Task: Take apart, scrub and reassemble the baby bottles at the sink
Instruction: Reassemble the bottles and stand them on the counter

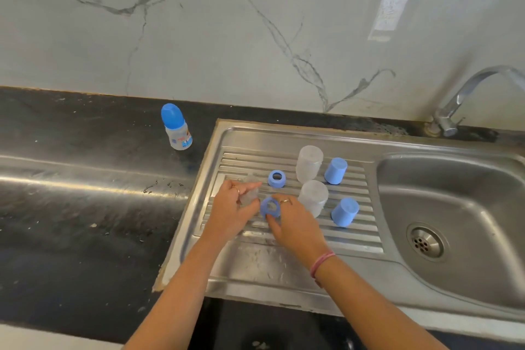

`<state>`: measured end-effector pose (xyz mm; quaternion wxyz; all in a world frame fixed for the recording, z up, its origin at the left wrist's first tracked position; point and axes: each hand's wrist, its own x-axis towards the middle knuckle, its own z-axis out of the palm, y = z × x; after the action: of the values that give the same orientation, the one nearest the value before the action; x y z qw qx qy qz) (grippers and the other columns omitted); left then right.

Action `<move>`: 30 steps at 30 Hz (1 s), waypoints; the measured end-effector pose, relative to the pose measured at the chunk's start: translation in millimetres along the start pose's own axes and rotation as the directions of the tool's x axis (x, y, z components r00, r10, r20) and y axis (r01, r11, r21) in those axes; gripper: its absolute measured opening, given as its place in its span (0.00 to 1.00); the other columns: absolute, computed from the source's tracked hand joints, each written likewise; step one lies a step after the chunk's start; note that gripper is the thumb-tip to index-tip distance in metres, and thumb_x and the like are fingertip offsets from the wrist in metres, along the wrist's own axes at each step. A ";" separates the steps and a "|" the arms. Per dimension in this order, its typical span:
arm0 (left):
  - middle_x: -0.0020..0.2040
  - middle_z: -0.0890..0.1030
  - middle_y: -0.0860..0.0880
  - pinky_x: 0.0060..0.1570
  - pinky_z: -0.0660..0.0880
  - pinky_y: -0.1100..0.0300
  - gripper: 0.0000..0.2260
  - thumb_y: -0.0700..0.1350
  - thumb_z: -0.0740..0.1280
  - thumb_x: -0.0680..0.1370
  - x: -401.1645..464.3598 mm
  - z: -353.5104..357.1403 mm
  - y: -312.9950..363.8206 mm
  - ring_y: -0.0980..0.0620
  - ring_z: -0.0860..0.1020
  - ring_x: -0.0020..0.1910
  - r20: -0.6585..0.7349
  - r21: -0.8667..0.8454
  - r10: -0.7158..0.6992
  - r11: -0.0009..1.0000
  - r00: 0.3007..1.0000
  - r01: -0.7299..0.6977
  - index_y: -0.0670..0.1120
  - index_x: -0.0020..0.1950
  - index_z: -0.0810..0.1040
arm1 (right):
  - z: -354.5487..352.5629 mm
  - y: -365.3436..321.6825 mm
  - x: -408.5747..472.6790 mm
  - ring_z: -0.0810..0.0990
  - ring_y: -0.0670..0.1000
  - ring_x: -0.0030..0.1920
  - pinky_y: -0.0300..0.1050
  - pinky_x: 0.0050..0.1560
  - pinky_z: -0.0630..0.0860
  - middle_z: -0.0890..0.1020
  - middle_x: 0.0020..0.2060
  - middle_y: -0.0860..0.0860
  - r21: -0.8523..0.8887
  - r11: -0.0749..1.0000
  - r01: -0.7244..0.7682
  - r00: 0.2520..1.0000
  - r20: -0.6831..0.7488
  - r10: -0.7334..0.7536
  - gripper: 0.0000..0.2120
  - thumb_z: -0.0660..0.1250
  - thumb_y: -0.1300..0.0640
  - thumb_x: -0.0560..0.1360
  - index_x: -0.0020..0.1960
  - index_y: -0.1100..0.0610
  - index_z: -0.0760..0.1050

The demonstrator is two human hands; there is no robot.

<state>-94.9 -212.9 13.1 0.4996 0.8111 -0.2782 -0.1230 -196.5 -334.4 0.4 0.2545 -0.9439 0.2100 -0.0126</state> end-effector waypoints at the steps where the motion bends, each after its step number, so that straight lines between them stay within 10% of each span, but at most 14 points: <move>1: 0.48 0.73 0.49 0.47 0.71 0.74 0.18 0.40 0.71 0.74 -1.5 -2.8 3.0 0.56 0.76 0.47 0.019 -0.038 0.005 0.999 1.000 -0.005 0.53 0.62 0.79 | -5.0 -0.6 -4.6 0.77 0.51 0.58 0.41 0.56 0.74 0.75 0.63 0.50 0.126 0.992 -0.001 0.998 -0.067 0.010 0.20 0.63 0.50 0.79 0.69 0.54 0.69; 7: 0.46 0.79 0.56 0.43 0.79 0.61 0.27 0.47 0.80 0.67 -5.0 -20.3 10.6 0.57 0.81 0.46 0.119 -0.187 -0.040 0.980 0.992 0.062 0.62 0.62 0.75 | -45.7 -19.4 -32.0 0.83 0.47 0.30 0.40 0.29 0.79 0.81 0.49 0.39 0.742 0.671 -0.013 0.963 -0.170 0.207 0.19 0.71 0.51 0.75 0.62 0.42 0.67; 21: 0.54 0.84 0.58 0.52 0.78 0.63 0.35 0.50 0.77 0.62 -3.2 -42.0 22.7 0.56 0.82 0.54 0.255 -0.385 -0.003 0.917 0.967 0.104 0.60 0.67 0.69 | -42.2 -51.8 -37.4 0.85 0.48 0.38 0.40 0.32 0.80 0.82 0.51 0.52 0.797 0.598 -0.080 0.978 -0.054 0.203 0.17 0.64 0.63 0.77 0.56 0.41 0.73; 30: 0.59 0.81 0.59 0.60 0.75 0.58 0.33 0.56 0.77 0.63 -8.4 -50.2 31.5 0.56 0.78 0.61 0.247 -0.430 0.035 0.900 0.968 0.077 0.59 0.67 0.71 | -51.7 -60.3 -37.0 0.84 0.46 0.39 0.37 0.36 0.79 0.86 0.39 0.50 0.909 0.413 -0.057 0.960 -0.064 0.274 0.09 0.72 0.52 0.72 0.53 0.50 0.82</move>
<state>-88.1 -181.7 63.7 0.6283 0.6597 -0.2952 -0.2879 -213.4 -296.9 77.7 0.6949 -0.6300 0.2880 -0.1931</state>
